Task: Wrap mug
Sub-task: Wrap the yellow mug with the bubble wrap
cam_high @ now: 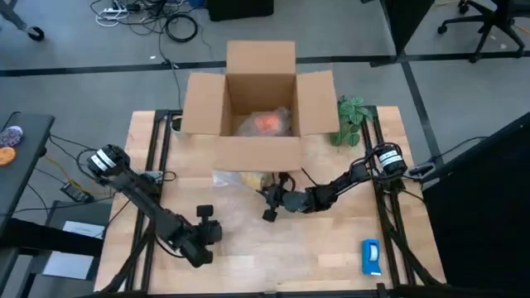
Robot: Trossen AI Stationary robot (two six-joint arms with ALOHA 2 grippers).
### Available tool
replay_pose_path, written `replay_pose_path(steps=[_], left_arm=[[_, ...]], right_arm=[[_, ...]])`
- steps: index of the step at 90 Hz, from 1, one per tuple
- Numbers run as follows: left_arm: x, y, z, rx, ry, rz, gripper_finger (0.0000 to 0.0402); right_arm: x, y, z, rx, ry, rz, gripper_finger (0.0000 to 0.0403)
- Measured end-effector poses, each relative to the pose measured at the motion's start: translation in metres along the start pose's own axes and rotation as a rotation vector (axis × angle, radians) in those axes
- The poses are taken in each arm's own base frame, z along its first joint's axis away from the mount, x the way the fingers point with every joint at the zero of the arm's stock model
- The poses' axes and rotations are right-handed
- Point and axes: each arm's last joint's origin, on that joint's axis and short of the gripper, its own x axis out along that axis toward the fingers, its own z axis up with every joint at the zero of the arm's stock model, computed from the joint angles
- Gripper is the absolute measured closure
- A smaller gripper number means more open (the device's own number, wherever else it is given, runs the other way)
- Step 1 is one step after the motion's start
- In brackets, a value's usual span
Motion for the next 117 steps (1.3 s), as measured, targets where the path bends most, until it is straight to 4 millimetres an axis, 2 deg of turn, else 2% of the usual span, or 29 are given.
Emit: replay_pose_path(steps=[10,21,32,41,52,69,77,94,117], left_arm=[[-0.022,0.011,0.015,-0.046,-0.099,-0.046,0.0402],[-0.047,0.03,0.03,-0.084,-0.248,0.004,0.0402],[-0.054,0.052,0.042,-0.112,-0.328,0.116,0.0402],[-0.044,0.064,0.05,-0.134,-0.34,0.189,0.0402],[-0.021,0.076,0.055,-0.135,-0.352,0.245,0.0402],[0.009,0.091,0.067,-0.119,-0.358,0.324,0.0402],[0.027,0.094,0.072,-0.101,-0.351,0.307,0.0402],[0.051,0.094,0.076,-0.101,-0.351,0.267,0.0401],[0.053,0.092,0.073,-0.088,-0.331,0.224,0.0402]], right_arm=[[-0.003,0.004,-0.006,-0.082,0.047,0.032,0.0402],[-0.004,0.006,-0.013,-0.162,0.111,0.08,0.0402],[-0.006,0.008,-0.018,-0.269,0.148,0.123,0.0402],[-0.009,0.012,-0.02,-0.428,0.151,0.174,0.0402],[-0.013,0.016,-0.02,-0.558,0.138,0.245,0.0402],[-0.015,0.019,-0.021,-0.61,0.13,0.311,0.0403],[-0.016,0.02,-0.021,-0.636,0.121,0.325,0.0401],[-0.016,0.02,-0.022,-0.52,0.138,0.321,0.0382],[-0.02,0.019,-0.018,-0.333,0.173,0.369,0.0318]])
